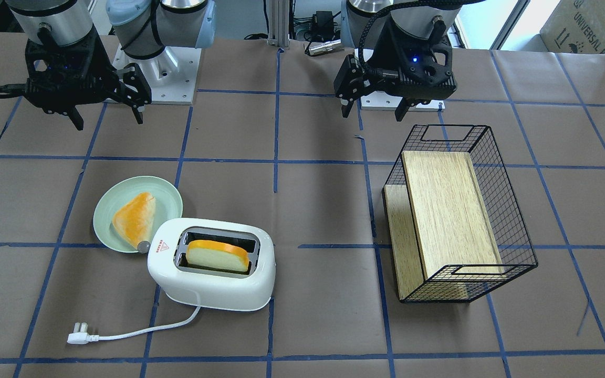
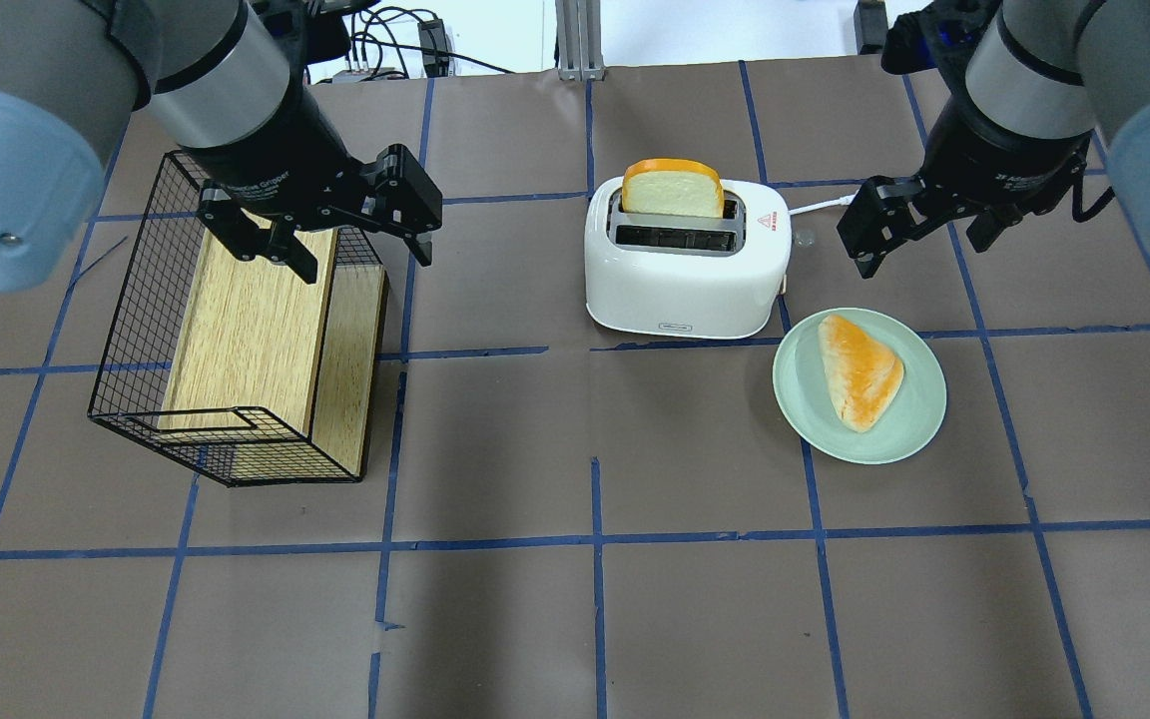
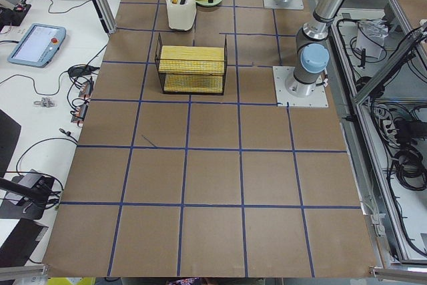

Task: Press toaster with right arm
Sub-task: 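Move the right gripper toward the toaster's lever side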

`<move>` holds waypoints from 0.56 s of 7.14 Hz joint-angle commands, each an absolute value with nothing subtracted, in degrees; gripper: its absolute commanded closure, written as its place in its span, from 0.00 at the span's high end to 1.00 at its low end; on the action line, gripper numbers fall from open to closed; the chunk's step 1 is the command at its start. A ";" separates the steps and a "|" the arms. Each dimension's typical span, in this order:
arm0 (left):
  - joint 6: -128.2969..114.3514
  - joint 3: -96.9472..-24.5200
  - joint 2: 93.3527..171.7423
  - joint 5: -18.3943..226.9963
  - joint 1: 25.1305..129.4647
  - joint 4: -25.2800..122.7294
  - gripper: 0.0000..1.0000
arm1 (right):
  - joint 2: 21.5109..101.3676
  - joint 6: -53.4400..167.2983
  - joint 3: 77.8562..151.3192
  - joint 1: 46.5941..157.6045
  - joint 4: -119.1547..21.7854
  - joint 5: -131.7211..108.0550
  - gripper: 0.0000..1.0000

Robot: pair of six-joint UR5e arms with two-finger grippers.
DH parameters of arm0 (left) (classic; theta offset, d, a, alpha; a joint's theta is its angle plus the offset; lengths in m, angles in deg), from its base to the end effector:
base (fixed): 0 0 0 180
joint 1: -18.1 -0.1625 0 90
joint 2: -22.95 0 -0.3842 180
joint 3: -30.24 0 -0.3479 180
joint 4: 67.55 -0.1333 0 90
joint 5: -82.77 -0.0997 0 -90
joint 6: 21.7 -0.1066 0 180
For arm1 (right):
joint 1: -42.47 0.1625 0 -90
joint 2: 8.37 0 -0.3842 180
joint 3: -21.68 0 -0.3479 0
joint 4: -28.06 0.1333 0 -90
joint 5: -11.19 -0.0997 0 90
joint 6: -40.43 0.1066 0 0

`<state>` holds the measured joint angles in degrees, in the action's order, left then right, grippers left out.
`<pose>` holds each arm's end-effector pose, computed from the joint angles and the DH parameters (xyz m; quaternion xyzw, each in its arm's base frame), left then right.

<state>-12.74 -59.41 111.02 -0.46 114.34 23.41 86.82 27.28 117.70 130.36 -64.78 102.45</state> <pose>-0.1925 -0.4184 0.4568 0.0230 -0.9979 0.0036 0.0600 0.1155 -0.4210 0.4371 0.0960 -0.9952 0.0159 0.0132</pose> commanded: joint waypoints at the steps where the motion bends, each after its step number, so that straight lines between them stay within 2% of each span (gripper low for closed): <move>1: -12.74 -59.41 111.02 -0.46 114.34 23.41 1.00 | 86.82 27.24 117.75 130.36 -64.75 102.42 1.00; 4: -12.74 -59.41 111.02 -0.46 114.34 23.41 1.00 | 86.64 26.37 117.75 130.36 -63.44 102.33 1.00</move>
